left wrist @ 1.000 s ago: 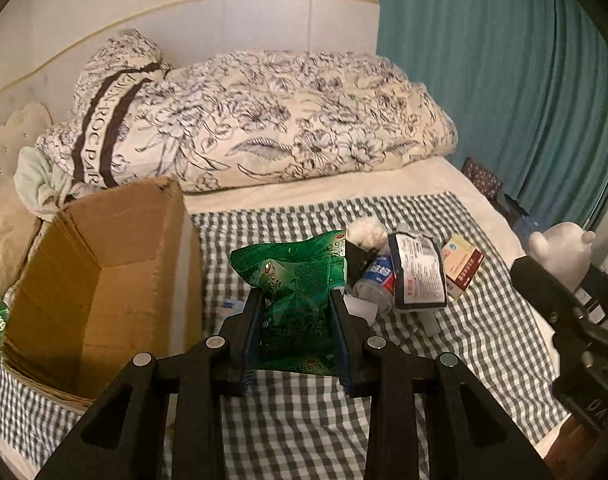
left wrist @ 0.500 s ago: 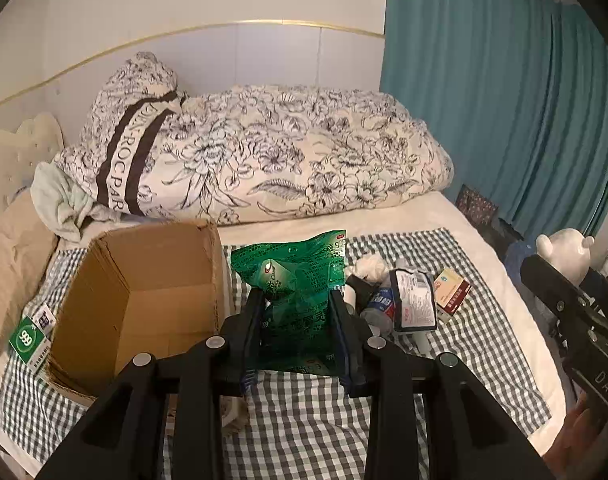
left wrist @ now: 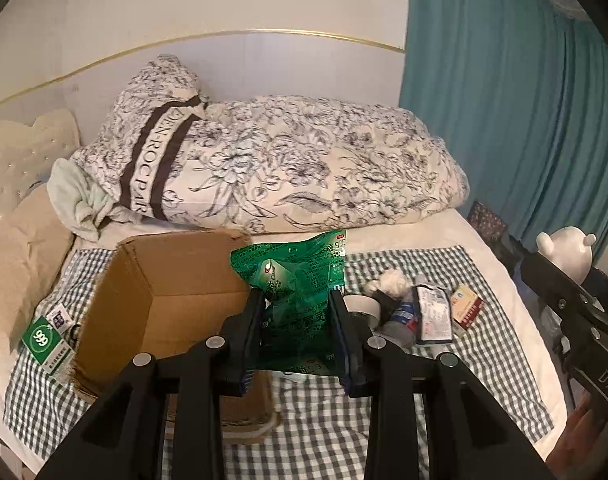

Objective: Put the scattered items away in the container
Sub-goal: 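Lift and carry the green bag and plush toy toward the cardboard box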

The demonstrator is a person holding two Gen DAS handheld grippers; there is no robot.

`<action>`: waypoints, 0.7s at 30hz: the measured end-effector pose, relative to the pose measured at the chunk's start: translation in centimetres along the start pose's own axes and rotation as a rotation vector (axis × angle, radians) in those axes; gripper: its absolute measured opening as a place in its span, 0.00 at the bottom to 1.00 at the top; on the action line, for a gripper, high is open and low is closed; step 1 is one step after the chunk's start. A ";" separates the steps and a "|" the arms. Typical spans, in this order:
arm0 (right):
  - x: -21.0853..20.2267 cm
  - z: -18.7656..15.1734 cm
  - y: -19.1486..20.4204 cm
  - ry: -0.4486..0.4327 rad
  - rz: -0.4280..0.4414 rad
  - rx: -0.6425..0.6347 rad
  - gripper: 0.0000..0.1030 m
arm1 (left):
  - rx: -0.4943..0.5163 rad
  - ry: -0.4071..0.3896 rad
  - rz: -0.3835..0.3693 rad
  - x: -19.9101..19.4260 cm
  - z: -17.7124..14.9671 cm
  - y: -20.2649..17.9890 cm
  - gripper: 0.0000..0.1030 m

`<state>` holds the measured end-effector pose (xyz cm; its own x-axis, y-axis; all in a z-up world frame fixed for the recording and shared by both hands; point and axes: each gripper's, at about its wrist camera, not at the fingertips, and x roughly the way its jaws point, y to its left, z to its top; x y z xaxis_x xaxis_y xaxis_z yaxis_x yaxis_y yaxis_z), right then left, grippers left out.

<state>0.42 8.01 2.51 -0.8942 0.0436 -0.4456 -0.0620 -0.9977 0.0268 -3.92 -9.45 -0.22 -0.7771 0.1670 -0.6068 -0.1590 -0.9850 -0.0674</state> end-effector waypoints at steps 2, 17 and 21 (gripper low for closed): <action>0.4 0.2 0.8 -0.002 0.014 -0.008 0.79 | -0.010 -0.005 0.020 -0.1 0.1 1.0 0.31; 3.5 0.6 7.1 0.024 0.152 -0.069 0.79 | -0.061 0.013 0.167 0.3 0.3 8.3 0.31; 4.5 0.7 9.2 0.036 0.193 -0.094 0.79 | -0.065 0.021 0.195 0.2 0.1 9.8 0.31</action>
<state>-4.47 -0.98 1.34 -0.8690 -0.1489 -0.4718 0.1519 -0.9879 0.0320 -5.69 -19.10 -0.90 -0.7766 -0.0270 -0.6295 0.0328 -0.9995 0.0023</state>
